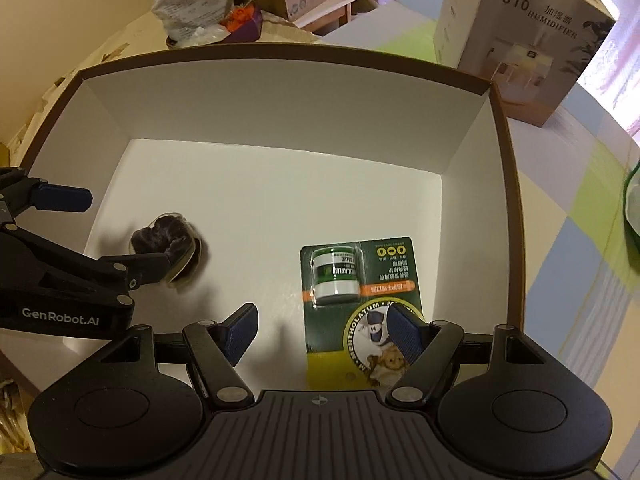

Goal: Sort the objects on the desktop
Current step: 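Open both tools to drop the jar card and scrunchie into the box, then move both tools back toward the remaining items on the table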

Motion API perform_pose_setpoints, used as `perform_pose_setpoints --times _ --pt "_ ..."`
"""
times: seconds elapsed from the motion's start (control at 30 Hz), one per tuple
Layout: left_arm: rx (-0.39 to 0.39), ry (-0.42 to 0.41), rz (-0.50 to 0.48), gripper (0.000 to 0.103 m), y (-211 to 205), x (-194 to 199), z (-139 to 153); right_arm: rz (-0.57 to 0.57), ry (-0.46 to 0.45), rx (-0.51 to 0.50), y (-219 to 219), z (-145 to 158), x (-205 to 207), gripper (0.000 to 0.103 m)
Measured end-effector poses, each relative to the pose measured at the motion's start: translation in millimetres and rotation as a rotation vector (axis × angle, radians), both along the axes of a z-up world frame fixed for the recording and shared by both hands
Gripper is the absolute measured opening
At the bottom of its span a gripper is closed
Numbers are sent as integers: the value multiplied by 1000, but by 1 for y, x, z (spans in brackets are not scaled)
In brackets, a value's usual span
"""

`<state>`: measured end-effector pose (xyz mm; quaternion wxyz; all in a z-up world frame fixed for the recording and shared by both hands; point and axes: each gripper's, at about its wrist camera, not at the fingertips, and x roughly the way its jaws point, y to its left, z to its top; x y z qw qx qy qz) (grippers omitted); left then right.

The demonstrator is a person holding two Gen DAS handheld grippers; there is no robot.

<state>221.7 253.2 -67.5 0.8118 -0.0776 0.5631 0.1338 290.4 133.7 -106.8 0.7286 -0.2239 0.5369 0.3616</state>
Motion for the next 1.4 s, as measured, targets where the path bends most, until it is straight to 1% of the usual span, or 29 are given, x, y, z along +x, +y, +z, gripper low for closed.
perform_pose_setpoints --times 0.4,0.7,1.07,1.4 --pt "34 -30 11 95 -9 -20 19 -35 -46 -6 -16 22 -22 77" --pt "71 -78 27 96 -20 -38 40 -53 -67 29 -35 37 -39 77" --pt "110 -141 41 96 -49 -66 67 -63 -101 87 -67 61 -61 77" --pt "125 -168 72 96 -71 -92 79 -59 -123 134 -89 78 -78 77"
